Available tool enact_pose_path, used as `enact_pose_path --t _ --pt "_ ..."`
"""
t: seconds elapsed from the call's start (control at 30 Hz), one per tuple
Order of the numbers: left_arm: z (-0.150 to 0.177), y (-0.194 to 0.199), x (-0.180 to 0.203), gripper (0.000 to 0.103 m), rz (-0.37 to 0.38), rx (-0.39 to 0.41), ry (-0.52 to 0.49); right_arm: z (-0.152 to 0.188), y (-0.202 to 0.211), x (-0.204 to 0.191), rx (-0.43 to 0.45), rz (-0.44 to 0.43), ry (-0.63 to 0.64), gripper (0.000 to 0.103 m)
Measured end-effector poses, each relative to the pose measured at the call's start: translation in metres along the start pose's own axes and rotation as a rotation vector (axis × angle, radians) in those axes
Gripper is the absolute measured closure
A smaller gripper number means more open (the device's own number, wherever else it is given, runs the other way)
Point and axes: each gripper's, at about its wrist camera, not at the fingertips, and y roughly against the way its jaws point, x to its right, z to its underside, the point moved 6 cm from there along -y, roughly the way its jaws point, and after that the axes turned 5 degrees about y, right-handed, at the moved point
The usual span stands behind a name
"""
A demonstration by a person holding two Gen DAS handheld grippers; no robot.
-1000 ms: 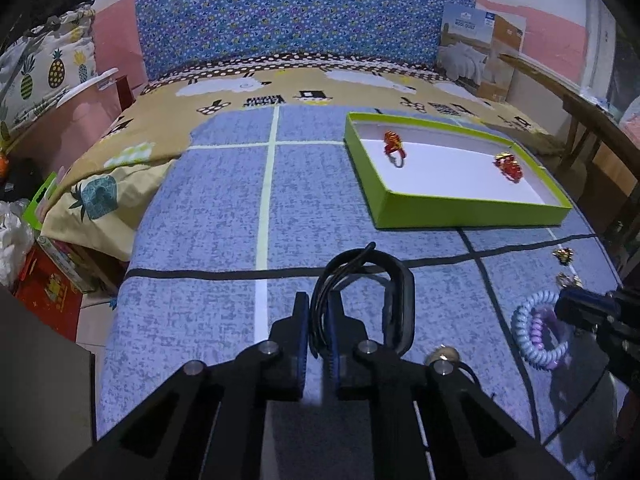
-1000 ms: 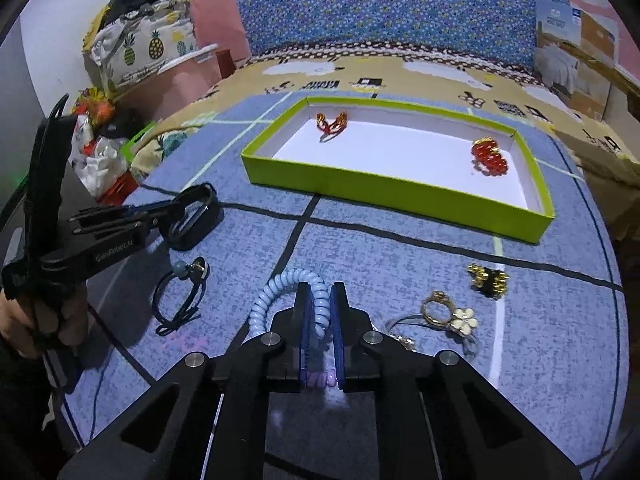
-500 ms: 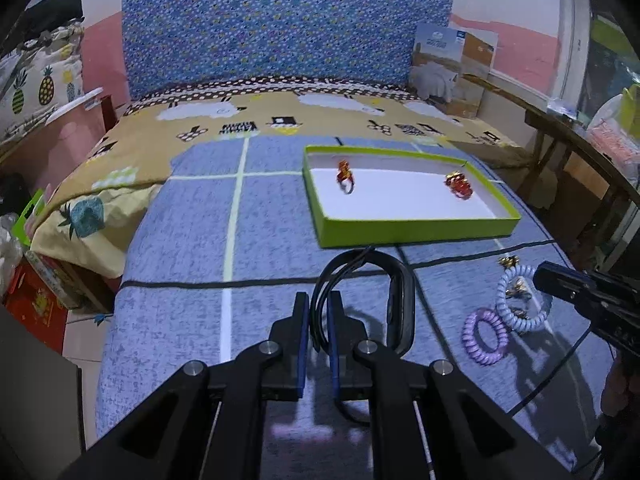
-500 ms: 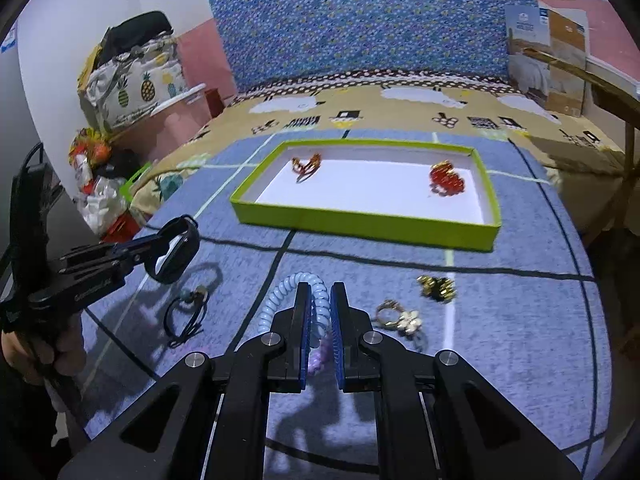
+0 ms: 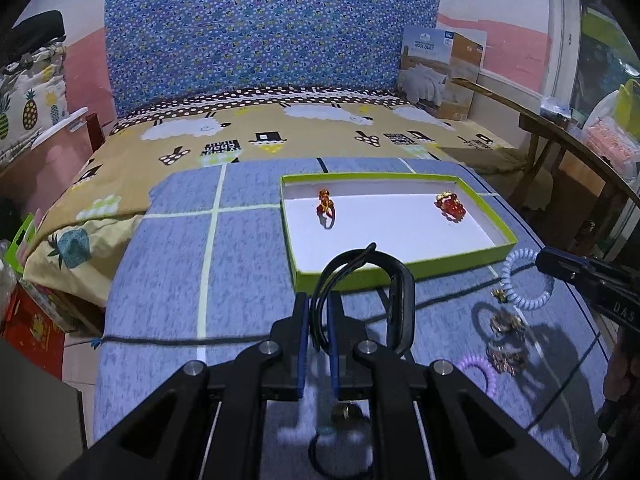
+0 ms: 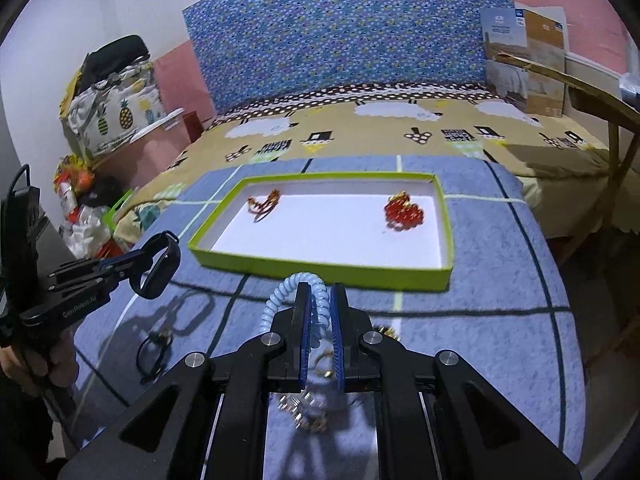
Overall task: Organize jewelry
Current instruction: 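Carry the blue coil tie and black band into the green lid and open both grippers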
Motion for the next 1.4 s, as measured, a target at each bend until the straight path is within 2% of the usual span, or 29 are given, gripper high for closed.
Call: enact_pose_path --t 0.27,0.5,0.67,0.97,1.3,1.4 --pt "-0.031 -0.027 0.004 0.094 -0.016 0.008 -0.029 -0.026 -0.026 0.033 0.004 0.039 -0.031 0.093" --pt "-0.052 -0.057 0.008 0.094 -0.035 -0.013 -0.038 -0.036 -0.057 0.063 -0.028 0.081 -0.065 0.093" --pt "-0.052 -0.079 0.012 0.094 -0.055 -0.051 -0.062 -0.035 -0.081 0.080 -0.074 0.097 -0.091 0.093" --pt "-0.034 -0.108 0.012 0.094 -0.082 -0.136 -0.072 -0.025 -0.103 0.086 -0.138 0.111 -0.075 0.093" --pt "-0.035 -0.110 0.015 0.093 -0.100 -0.142 -0.067 -0.023 -0.107 0.082 -0.164 0.110 -0.043 0.093" --pt "-0.035 -0.109 0.014 0.093 -0.106 -0.141 -0.059 -0.023 -0.105 0.081 -0.165 0.118 -0.036 0.088"
